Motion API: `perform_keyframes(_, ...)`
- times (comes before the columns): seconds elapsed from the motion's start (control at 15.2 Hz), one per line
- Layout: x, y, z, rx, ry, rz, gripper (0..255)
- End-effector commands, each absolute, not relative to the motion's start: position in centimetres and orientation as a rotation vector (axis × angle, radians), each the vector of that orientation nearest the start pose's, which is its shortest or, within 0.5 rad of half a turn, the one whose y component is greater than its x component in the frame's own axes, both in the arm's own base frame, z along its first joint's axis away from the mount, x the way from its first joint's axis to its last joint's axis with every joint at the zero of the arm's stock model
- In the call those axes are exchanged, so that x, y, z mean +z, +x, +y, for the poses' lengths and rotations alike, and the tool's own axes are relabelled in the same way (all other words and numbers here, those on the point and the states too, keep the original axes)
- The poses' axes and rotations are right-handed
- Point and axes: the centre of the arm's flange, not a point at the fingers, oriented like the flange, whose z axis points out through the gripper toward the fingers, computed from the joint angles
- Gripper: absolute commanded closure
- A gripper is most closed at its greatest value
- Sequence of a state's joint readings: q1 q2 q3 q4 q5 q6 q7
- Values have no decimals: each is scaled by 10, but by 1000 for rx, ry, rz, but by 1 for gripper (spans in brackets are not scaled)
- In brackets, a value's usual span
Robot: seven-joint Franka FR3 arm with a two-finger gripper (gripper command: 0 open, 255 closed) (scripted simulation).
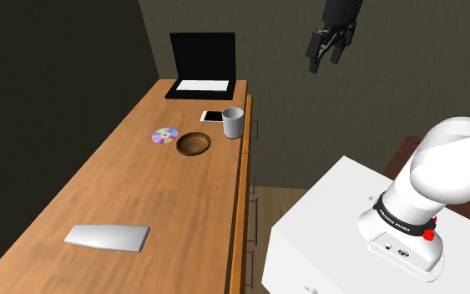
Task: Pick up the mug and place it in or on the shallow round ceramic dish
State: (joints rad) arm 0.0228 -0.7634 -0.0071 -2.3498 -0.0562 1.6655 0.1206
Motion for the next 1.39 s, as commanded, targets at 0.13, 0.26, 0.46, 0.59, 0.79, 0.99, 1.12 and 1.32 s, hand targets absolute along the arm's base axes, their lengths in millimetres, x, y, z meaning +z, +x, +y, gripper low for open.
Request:
perform_keyframes(0.13,580,340,10,-139,-3182,159,0)
perform_keyframes(0.26,565,358,21,-147,-3183,159,0)
perform_keyframes(0.46,542,385,38,-158,-3185,159,0)
perform_keyframes(0.59,527,403,49,-166,-3186,159,0)
perform_keyframes(0.79,504,431,66,-178,-3187,159,0)
perform_keyframes(0.99,482,458,82,-189,-3189,159,0)
perform_keyframes(1.12,467,476,93,-197,-3190,159,0)
perform_keyframes(1.32,445,504,110,-209,-3191,158,0)
